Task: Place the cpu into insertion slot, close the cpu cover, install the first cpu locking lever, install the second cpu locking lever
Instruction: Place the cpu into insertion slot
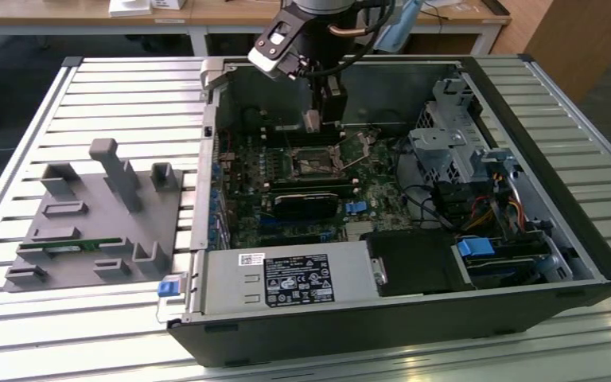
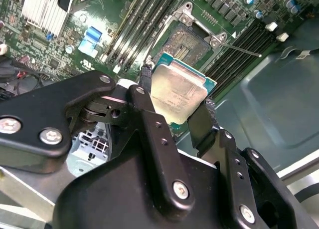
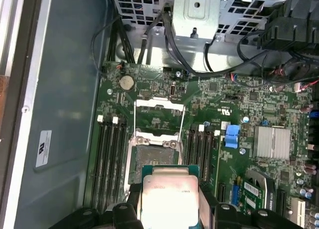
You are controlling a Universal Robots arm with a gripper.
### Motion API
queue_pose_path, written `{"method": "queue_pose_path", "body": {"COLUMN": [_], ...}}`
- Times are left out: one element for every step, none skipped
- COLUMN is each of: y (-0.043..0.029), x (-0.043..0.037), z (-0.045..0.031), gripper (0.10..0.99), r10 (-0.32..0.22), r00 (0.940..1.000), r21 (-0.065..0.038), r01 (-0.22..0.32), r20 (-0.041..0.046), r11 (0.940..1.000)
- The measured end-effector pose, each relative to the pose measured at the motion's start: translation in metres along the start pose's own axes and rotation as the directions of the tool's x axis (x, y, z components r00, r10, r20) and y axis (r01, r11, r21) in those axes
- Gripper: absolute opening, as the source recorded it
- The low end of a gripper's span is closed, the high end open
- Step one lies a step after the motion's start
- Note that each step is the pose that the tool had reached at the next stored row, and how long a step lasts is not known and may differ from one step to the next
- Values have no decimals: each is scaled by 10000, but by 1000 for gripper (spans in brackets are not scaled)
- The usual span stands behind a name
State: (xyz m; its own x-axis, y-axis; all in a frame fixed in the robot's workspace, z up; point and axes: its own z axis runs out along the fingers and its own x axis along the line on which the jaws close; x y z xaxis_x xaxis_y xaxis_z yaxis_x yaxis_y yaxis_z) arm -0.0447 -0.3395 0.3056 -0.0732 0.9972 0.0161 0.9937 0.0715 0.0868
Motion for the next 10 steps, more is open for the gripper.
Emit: {"method": "queue_pose_path", "body": {"y": [-1,-2,-4,-5,-6,-6,-7,-8,-8,-9], "x": [0,0,1,3,6,8,8,8,8,8], "z": [13,27,43,59,73,83,92,101,108,115], "gripper": [537,537,537,537,537,537,537,537,537,537], "r10": [72,126,170,228,293,357,414,464,505,539], "r00": [10000,9999,9999,9997,9996,9994,9991,9989,9987,9985], "r21": [-1,-1,-2,-2,0,3,6,6,5,5], "r01": [-72,-126,-170,-228,-293,-357,-414,-464,-505,-539], "r20": [7,12,16,21,26,32,36,41,44,47], "r11": [10000,9999,9999,9997,9996,9994,9991,9989,9987,9985]}}
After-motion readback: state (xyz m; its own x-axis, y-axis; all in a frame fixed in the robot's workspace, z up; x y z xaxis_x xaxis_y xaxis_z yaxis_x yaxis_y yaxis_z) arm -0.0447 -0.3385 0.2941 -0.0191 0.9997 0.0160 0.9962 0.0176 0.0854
